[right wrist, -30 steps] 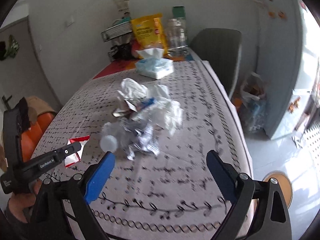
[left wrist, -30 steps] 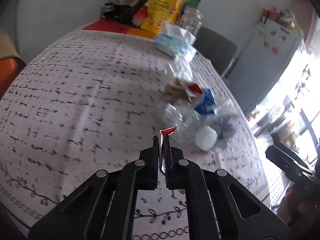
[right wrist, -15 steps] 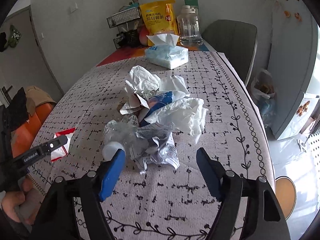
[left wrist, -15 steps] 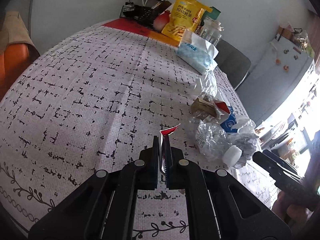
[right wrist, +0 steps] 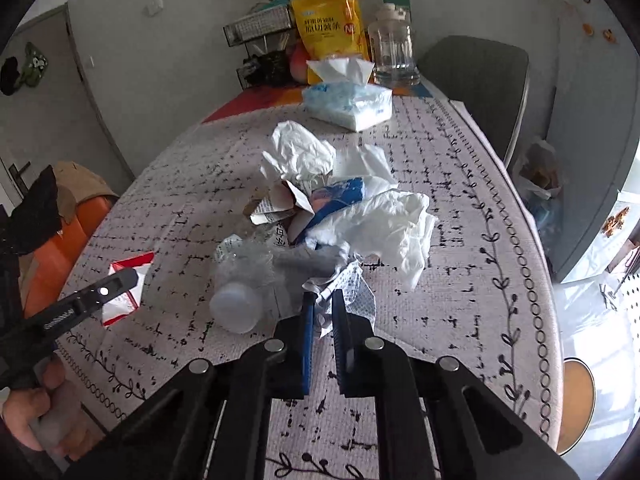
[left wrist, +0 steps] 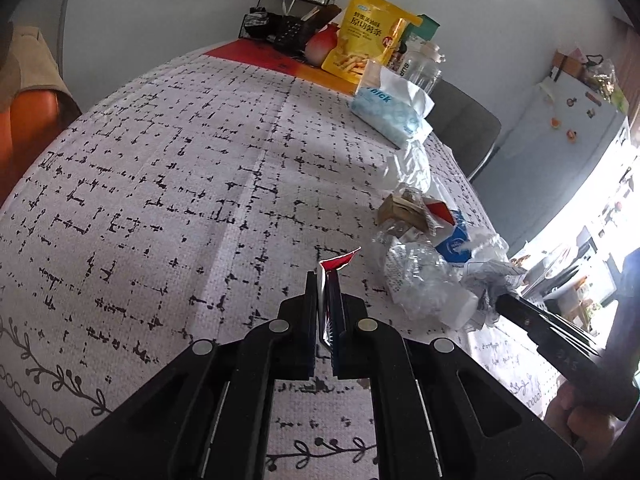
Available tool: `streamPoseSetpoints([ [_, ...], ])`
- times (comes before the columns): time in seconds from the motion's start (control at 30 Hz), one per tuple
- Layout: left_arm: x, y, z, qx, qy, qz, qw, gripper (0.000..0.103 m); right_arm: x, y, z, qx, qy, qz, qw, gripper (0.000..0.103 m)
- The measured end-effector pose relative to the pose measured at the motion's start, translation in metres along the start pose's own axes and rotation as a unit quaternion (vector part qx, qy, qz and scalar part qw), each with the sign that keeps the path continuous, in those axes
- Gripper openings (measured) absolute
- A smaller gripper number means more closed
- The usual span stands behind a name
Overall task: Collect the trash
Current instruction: 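Grasp the grey patterned wrapper with the right tool while the left tool holds the scrap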
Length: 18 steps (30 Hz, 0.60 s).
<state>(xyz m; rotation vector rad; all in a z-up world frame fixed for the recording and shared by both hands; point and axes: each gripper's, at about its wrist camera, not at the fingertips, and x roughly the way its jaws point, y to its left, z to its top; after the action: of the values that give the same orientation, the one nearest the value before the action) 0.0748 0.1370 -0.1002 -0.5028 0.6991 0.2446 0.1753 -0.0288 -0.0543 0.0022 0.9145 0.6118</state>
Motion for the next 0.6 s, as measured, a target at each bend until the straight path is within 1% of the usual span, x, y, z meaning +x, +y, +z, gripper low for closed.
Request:
streamPoseSetpoints([
  [0.17, -0.014, -0.010, -0.005, 0.006, -0.012, -0.011, 0.9998, 0.006, -0.025, 0.002, -0.005, -0.004, -0.021, 0.007, 1.000, 0.008],
  [0.23, -0.020, -0.014, -0.006, 0.007, -0.016, -0.019, 0.9997, 0.006, -0.035, 0.003, -0.007, -0.008, -0.026, 0.007, 1.000, 0.004],
  [0.37, -0.035, -0.020, -0.009, 0.012, -0.029, -0.033, 0.9990, 0.006, -0.058, 0.008, -0.010, -0.019, -0.040, -0.002, 0.999, 0.003],
  [0.6, -0.049, -0.027, -0.009, 0.016, -0.042, -0.053, 0.9976, 0.006, -0.083, 0.009, -0.019, -0.015, -0.054, -0.010, 0.998, 0.003],
])
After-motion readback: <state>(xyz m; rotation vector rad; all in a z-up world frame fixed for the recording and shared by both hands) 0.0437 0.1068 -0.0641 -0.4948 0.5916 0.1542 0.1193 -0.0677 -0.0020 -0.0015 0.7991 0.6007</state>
